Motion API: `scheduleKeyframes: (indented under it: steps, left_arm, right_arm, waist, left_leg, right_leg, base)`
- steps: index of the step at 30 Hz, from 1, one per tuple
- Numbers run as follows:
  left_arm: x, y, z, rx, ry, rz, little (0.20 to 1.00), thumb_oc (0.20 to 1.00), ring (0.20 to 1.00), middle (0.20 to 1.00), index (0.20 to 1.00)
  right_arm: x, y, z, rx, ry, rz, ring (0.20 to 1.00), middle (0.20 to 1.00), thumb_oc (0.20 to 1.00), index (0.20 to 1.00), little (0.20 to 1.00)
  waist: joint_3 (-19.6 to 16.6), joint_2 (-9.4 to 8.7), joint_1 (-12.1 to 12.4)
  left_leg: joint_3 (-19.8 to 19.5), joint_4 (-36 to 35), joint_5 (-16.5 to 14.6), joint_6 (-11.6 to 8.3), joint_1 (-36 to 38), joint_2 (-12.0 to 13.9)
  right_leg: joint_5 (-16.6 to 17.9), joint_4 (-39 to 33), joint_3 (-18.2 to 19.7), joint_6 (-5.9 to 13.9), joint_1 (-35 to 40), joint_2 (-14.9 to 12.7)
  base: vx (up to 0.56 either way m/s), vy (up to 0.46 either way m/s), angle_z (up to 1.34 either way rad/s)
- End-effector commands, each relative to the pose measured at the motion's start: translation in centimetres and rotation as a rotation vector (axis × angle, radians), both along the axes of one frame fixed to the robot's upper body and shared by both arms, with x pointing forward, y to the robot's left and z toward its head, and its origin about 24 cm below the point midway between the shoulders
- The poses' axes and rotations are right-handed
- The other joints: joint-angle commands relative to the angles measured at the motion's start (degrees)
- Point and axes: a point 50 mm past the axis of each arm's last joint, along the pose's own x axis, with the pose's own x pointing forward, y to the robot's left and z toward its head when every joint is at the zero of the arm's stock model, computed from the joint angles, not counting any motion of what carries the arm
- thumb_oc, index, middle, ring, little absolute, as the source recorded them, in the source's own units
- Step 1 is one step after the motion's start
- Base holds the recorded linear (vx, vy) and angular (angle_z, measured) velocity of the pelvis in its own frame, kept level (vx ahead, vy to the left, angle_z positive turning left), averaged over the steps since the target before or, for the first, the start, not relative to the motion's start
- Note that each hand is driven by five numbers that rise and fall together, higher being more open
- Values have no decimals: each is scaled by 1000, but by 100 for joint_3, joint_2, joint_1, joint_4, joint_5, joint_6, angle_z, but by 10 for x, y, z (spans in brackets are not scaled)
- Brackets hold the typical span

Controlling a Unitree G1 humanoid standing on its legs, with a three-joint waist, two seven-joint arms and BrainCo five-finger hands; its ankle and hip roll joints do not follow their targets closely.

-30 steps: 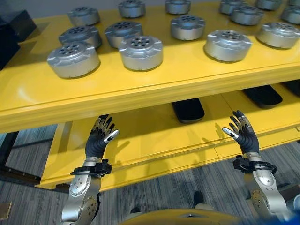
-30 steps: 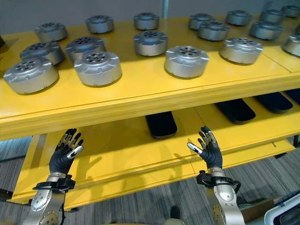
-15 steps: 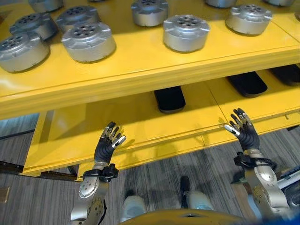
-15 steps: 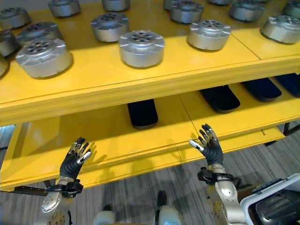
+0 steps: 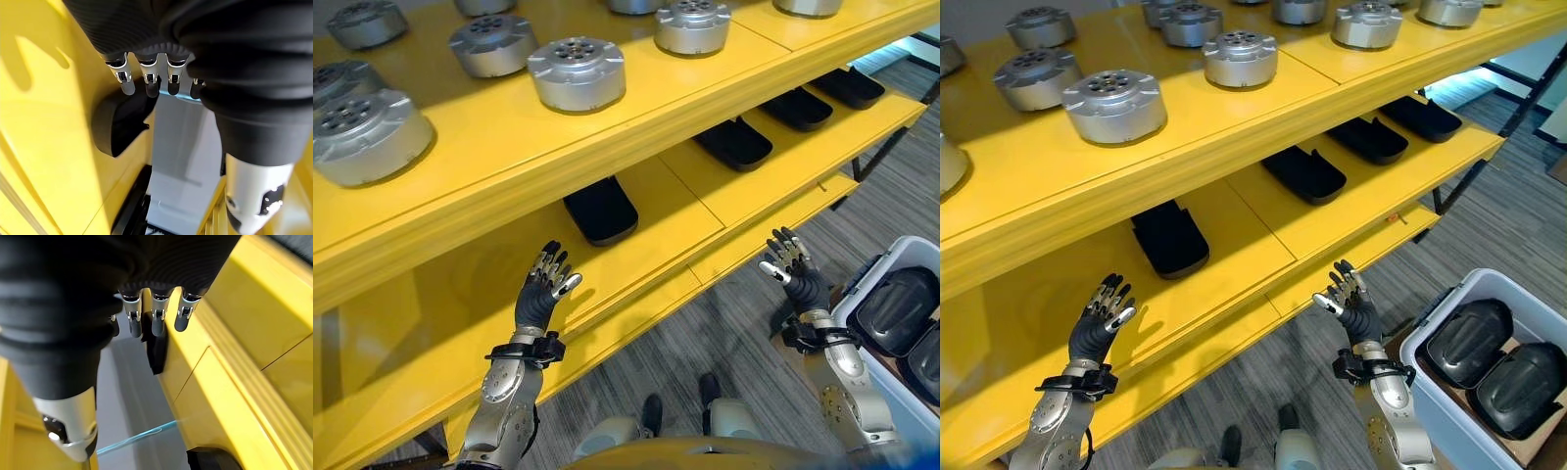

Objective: Move parts from the plastic box to the shelf.

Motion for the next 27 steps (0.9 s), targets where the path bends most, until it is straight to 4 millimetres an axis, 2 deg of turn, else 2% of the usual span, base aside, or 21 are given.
scheduleKeyframes:
  steps: [1,2,5,6,9,10,11,13,15,17,18,19,20,21,22,23,24,25,26,27]
  left_arm:
    - [2,19,28,94,-124,40,1000,1000,1000,1000,1000]
    - [-2,25,31,102,-128,54,1000,1000,1000,1000,1000]
    - [-2,27,32,99,-129,68,1000,1000,1000,1000,1000]
    - [-4,28,31,93,-120,80,1000,1000,1000,1000,1000]
    - [-5,30,31,96,-118,88,1000,1000,1000,1000,1000]
    - [-8,32,29,100,-111,99,1000,1000,1000,1000,1000]
    - [-9,32,28,100,-107,99,1000,1000,1000,1000,1000]
    - [-10,30,24,74,-98,108,1000,1000,1000,1000,1000]
    - [-13,28,19,67,-78,98,1000,1000,1000,1000,1000]
    - [-14,26,15,53,-63,93,1000,1000,1000,1000,1000]
    - [-15,23,12,40,-54,83,1000,1000,1000,1000,1000]
    - [-15,23,12,40,-54,82,1000,1000,1000,1000,1000]
    - [-15,21,11,26,-54,78,1000,1000,1000,1000,1000]
    - [-14,21,11,27,-54,78,1000,1000,1000,1000,1000]
    - [-14,21,12,28,-57,80,1000,1000,1000,1000,1000]
    - [-16,21,10,25,-51,81,1000,1000,1000,1000,1000]
    - [-16,21,10,26,-51,81,1000,1000,1000,1000,1000]
    - [-16,20,11,22,-55,80,1000,1000,1000,1000,1000]
    - [-16,19,10,18,-50,80,1000,1000,1000,1000,1000]
    - [-15,18,10,19,-49,74,1000,1000,1000,1000,1000]
  right_arm:
    - [21,18,40,27,-195,81,1000,1000,1000,1000,1000]
    - [27,25,44,7,-215,106,1000,1000,1000,1000,1000]
    - [27,23,45,-9,-211,107,1000,1000,1000,1000,1000]
    - [26,20,44,-5,-203,97,1000,1000,1000,1000,1000]
    - [25,19,43,-12,-196,90,1000,1000,1000,1000,1000]
    - [23,16,41,-25,-184,79,1000,1000,1000,1000,1000]
    - [21,13,38,-26,-172,77,1000,1000,1000,1000,1000]
    - [15,3,37,-50,-161,52,1000,1000,1000,1000,1000]
    - [6,-11,33,-73,-140,13,1000,1000,1000,1000,1000]
    - [1,-19,31,-81,-130,-17,1000,1000,1000,1000,1000]
    - [-7,-31,28,-95,-112,-59,1000,1000,1000,1000,1000]
    - [-7,-31,28,-95,-112,-60,1000,1000,1000,1000,1000]
    - [-12,-39,26,-95,-99,-86,1000,1000,1000,1000,1000]
    - [-12,-39,26,-95,-100,-86,1000,1000,1000,1000,1000]
    - [-12,-40,25,-91,-100,-86,1000,1000,1000,1000,1000]
    - [-15,-41,24,-90,-91,-80,1000,1000,1000,1000,1000]
    - [-15,-40,24,-90,-92,-80,1000,1000,1000,1000,1000]
    - [-15,-43,27,-103,-100,-69,1000,1000,1000,1000,1000]
    - [-16,-43,25,-105,-91,-70,1000,1000,1000,1000,1000]
    - [-16,-43,24,-105,-87,-76,1000,1000,1000,1000,1000]
  waist:
    - [199,32,399]
    - [163,141,527]
    - [128,35,479]
    - [77,-42,513]
    - [61,-86,525]
    - [14,-162,556]
    - [-25,-212,542]
    - [-84,-179,369]
    - [-114,-75,189]
    - [-132,-15,95]
    - [-110,104,-20]
    - [-122,102,-21]
    - [-33,136,-97]
    - [-44,134,-101]
    - [26,95,-102]
    - [123,14,-76]
    - [110,8,-84]
    - [213,-101,-77]
    - [235,-137,-59]
    - [267,-179,-25]
  left_leg:
    - [151,327,-513,-354,-209,595]
    - [568,266,-523,-404,-102,838]
    - [682,364,-627,-404,-79,823]
    - [865,443,-731,-443,-99,837]
    - [946,523,-768,-468,-128,860]
    - [1117,595,-798,-582,-126,1065]
    - [1164,523,-752,-613,-99,1095]
    - [1159,366,-565,-818,13,1450]
    - [1246,-12,-239,-1075,278,1890]
    - [1270,-120,50,-1204,318,2101]
    - [1277,-120,421,-1364,349,2397]
    - [1274,-129,440,-1363,332,2393]
    - [1125,333,795,-1409,207,2568]
    - [1119,327,813,-1408,185,2565]
    - [918,772,961,-1394,97,2585]
    - [687,1388,1163,-1297,-164,2496]
    - [678,1385,1180,-1293,-191,2487]
    - [545,2109,1240,-1204,-514,2319]
    - [513,2187,1300,-1179,-620,2282]
    - [500,1987,1216,-1128,-805,2217]
  right_leg:
    - [108,-55,-1331,408,442,-745]
    - [411,-50,-2372,350,766,-1512]
    - [842,-235,-1985,500,857,-1728]
    - [1074,-529,-2212,619,956,-1978]
    - [1248,-687,-2368,703,1013,-2070]
    - [1161,-882,-2558,760,1099,-1995]
    - [1103,-949,-2582,789,1119,-1968]
    - [856,-804,-2412,730,1062,-1708]
    - [328,-794,-2430,511,1112,-1286]
    - [182,-795,-2388,427,1104,-1071]
    - [-58,-774,-2283,236,1109,-710]
    - [-43,-784,-2286,231,1094,-711]
    - [-222,-793,-2149,13,1170,-407]
    - [-207,-802,-2154,9,1154,-408]
    - [-279,-759,-2032,-97,1169,-285]
    - [-325,-775,-1909,-248,1228,-192]
    - [-310,-783,-1917,-249,1210,-199]
    - [-381,-765,-1806,-365,1231,-145]
    - [-421,-750,-1756,-389,1239,-135]
    - [-457,-745,-1719,-379,1258,-156]
  base:
    - [-117,49,-184]
    - [-59,-1,-159]
    - [21,-71,-121]
    - [3,-97,-11]
    - [5,-141,-30]
    - [37,-193,-64]
    - [85,-386,-73]
    - [114,-379,-65]
    - [124,-415,-14]
    - [88,-367,-23]
    - [62,-293,-26]
    - [103,-446,-30]
    - [46,-222,-27]
    - [76,-328,-46]
    - [44,-221,-47]
    - [43,-220,-52]
    - [41,-243,-53]
    - [43,-157,-55]
    - [83,-168,-40]
    - [120,-24,-23]
